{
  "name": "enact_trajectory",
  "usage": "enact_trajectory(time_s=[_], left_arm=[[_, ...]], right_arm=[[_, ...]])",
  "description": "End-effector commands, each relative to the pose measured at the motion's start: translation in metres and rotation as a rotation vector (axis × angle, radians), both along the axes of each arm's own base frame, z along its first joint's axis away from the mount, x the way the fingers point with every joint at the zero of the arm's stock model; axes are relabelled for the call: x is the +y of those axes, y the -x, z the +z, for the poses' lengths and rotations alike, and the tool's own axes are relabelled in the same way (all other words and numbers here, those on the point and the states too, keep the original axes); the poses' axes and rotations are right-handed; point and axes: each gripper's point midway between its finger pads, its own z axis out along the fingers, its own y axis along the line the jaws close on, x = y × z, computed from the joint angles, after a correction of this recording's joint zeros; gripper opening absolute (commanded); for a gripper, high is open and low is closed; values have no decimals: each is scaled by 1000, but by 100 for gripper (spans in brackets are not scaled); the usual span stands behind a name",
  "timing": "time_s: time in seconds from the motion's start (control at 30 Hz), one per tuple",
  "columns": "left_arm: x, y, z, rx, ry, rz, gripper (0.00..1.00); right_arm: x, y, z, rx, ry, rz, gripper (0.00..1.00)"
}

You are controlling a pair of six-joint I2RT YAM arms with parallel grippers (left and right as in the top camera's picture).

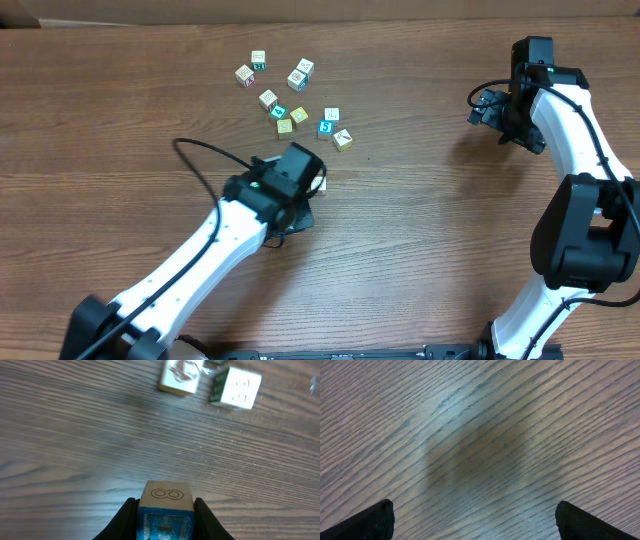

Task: Form a circle
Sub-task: 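Lower the blue 8 block below the acorn and 2 blocks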

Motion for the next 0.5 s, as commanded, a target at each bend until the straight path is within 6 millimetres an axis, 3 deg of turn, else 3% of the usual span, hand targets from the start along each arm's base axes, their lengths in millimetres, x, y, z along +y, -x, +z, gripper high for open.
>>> enact_trajectory(time_s=[0.0,0.2,0.47], left_arm=[[-10,5,-29,61,-30,-34,4],[-19,-2,-60,90,-56,-70,4],[-30,-16,-56,24,-38,-176,7]], right_arm=[[-3,-6,18,-46,16,-3,100],[-3,-6,18,-46,16,-3,100],[-3,-6,18,-46,16,-3,100]])
